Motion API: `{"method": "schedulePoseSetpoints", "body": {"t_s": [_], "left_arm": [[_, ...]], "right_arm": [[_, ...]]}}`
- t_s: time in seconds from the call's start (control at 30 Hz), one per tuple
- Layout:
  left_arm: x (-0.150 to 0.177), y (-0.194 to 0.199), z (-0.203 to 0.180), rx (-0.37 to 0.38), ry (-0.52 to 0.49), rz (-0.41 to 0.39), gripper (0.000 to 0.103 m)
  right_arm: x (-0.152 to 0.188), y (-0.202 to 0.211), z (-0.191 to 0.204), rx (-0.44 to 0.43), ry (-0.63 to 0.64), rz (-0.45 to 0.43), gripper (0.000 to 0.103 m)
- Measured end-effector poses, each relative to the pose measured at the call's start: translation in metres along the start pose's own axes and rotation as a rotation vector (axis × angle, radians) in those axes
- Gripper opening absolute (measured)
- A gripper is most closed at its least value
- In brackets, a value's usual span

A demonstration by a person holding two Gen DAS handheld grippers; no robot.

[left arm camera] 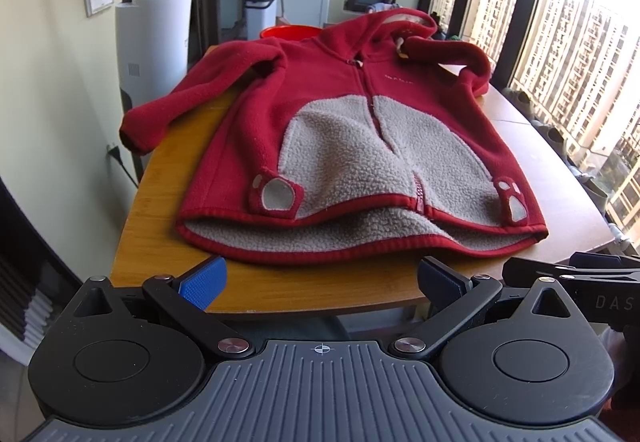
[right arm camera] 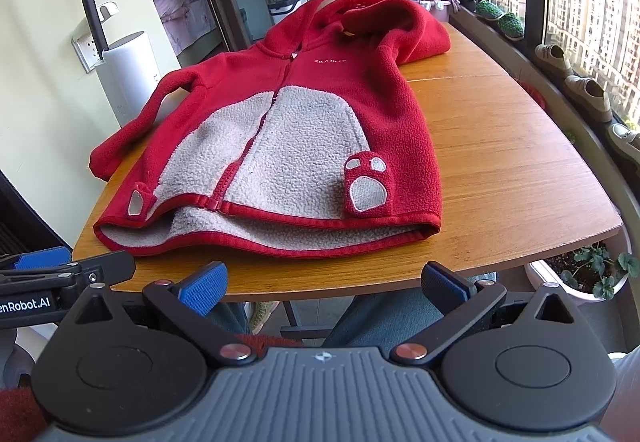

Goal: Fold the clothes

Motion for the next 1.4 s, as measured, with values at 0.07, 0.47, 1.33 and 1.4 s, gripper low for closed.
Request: {"method": "schedulePoseSetpoints", "body": {"t_s": [0.07, 0.47, 1.33, 1.4], "left_arm": [[0.0007, -0.0003, 0.0004, 0.001, 0.004, 0.003, 0.103], [0.0013, -0.001, 0.002, 0.004, 0.016, 0.007, 0.103], [0.0027, 0.0002, 0.003, 0.008, 0.023, 0.011, 0.103], [0.0026, 0.0, 0.0032, 0.008, 0.024, 0.012, 0.103]], "right_arm": [[0.0005, -0.0003, -0.0006, -0.001, -0.003, 0.003, 0.103], [0.0017, -0.0011, -0.0004, -0.003, -0.008, 0.01, 0.103], [0.0028, -0.0009, -0.0003, -0.008, -0.013, 0.011, 0.103], [0.0027, -0.0009, -0.0002, -0.008, -0.013, 0.011, 0.103]]}}
Point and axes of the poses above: each gripper's, at about its wrist camera, not at the fingertips, and y roughly against the way its jaws point, z to its left, x to its underside, the point moved 10 cm from there along -y, roughly the way its jaws point, and after that the axes turned 12 degrees about -z, right-handed, at the moved point
